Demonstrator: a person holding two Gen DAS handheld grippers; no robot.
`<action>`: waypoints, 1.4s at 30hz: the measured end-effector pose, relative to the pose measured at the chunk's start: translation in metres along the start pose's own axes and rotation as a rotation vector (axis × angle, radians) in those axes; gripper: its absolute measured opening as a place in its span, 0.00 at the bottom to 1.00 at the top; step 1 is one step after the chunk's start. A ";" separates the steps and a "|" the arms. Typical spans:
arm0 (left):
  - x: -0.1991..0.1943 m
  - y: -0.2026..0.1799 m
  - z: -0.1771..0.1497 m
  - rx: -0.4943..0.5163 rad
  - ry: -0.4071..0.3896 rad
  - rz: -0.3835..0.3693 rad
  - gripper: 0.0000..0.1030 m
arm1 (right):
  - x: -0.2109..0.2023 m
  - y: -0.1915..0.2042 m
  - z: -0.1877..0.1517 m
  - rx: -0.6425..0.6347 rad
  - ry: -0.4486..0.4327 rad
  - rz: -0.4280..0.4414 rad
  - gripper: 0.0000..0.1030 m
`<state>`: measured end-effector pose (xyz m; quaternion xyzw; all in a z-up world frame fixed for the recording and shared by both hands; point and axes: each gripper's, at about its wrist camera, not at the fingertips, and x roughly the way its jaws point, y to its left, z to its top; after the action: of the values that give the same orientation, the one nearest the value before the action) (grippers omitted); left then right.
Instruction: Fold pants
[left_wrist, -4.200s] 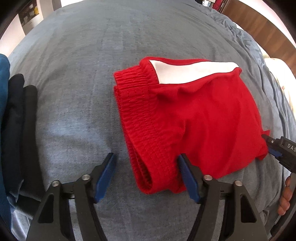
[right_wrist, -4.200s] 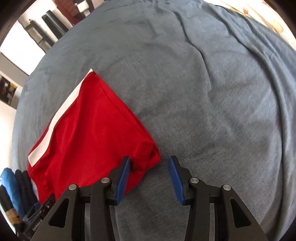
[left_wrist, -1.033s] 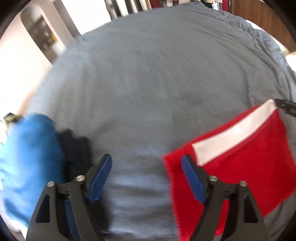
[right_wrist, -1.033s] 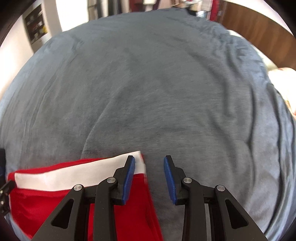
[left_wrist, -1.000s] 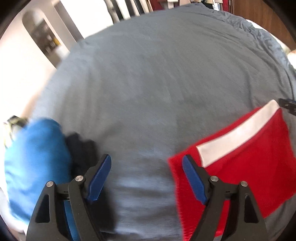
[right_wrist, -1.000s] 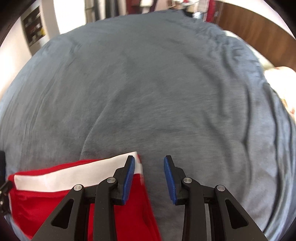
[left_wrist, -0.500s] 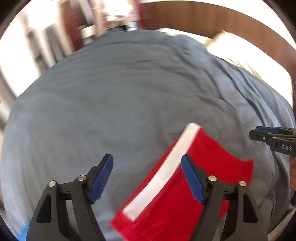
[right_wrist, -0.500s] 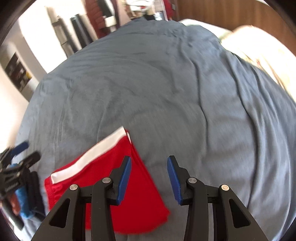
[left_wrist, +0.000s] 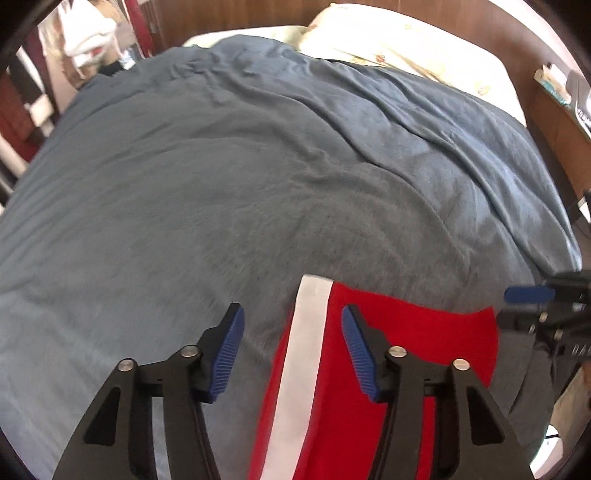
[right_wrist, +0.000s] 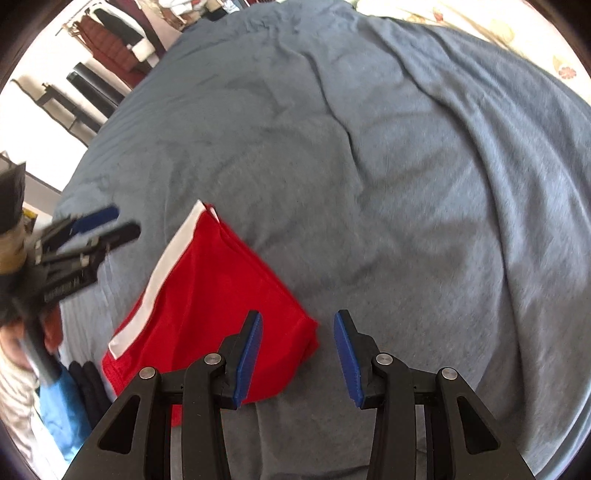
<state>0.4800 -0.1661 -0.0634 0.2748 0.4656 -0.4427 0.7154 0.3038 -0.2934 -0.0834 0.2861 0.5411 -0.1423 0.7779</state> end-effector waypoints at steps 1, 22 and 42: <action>0.004 0.003 0.003 0.000 0.009 -0.011 0.45 | 0.003 -0.001 -0.001 -0.001 0.009 0.000 0.39; -0.050 0.044 -0.063 0.002 0.088 -0.045 0.30 | -0.008 0.061 -0.031 -0.033 0.029 0.058 0.39; -0.029 0.087 -0.185 -0.118 0.315 -0.295 0.30 | 0.060 0.166 -0.151 0.148 0.252 0.339 0.39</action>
<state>0.4745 0.0334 -0.1154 0.2274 0.6318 -0.4661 0.5761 0.2995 -0.0661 -0.1279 0.4446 0.5664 -0.0120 0.6939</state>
